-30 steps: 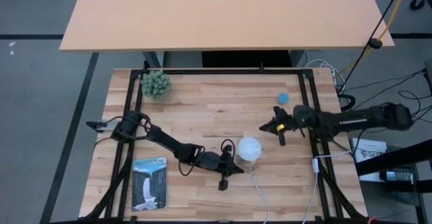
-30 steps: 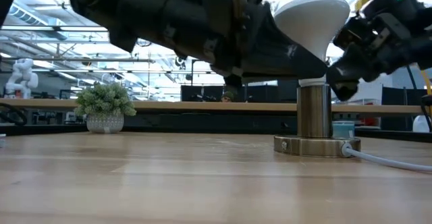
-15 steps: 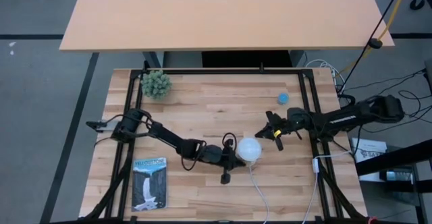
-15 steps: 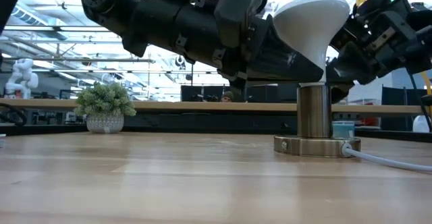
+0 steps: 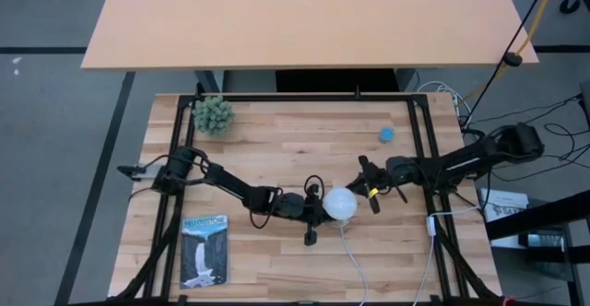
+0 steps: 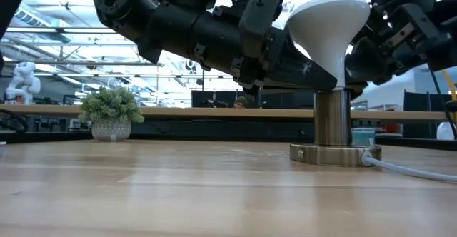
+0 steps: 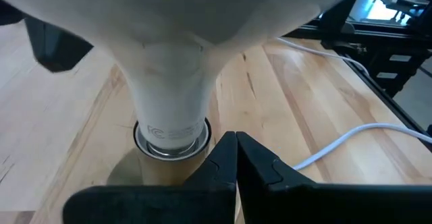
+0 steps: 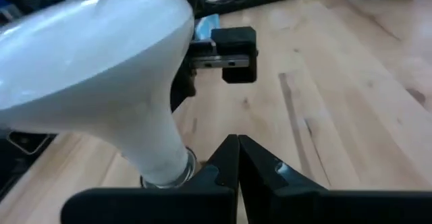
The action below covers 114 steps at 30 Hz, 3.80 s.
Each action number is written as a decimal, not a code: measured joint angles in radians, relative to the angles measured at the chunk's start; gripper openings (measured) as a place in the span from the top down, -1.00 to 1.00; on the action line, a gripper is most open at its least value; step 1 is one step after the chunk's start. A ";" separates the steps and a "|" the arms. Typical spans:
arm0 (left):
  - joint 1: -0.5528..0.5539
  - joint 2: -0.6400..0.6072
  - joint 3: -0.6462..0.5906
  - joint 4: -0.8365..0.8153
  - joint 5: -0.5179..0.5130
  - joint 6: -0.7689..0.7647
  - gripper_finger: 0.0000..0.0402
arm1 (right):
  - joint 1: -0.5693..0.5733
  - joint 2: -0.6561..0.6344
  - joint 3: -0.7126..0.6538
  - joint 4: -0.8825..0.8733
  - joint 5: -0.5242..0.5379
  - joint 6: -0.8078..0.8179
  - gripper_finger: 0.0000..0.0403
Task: Screw lightbulb
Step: Insert the lightbulb into the desk lamp
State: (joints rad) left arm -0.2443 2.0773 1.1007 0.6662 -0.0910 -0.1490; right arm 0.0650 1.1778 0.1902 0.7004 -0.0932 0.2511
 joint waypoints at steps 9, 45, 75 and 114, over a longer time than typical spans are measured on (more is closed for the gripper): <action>0.002 -0.003 0.000 -0.002 0.000 0.001 1.00 | 0.057 0.046 0.001 0.033 0.019 0.028 1.00; 0.029 -0.061 0.000 -0.136 0.001 0.024 1.00 | 0.149 0.051 0.001 0.000 0.041 0.091 1.00; 0.048 -0.065 0.000 -0.157 0.060 0.020 1.00 | 0.192 0.051 0.000 -0.006 0.204 0.104 1.00; 0.078 -0.100 0.000 -0.160 0.047 0.054 1.00 | 0.286 0.051 0.001 0.024 0.191 0.134 1.00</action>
State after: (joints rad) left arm -0.1662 1.9770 1.1010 0.5058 -0.0444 -0.0948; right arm 0.3509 1.2289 0.1909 0.7246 0.0982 0.3848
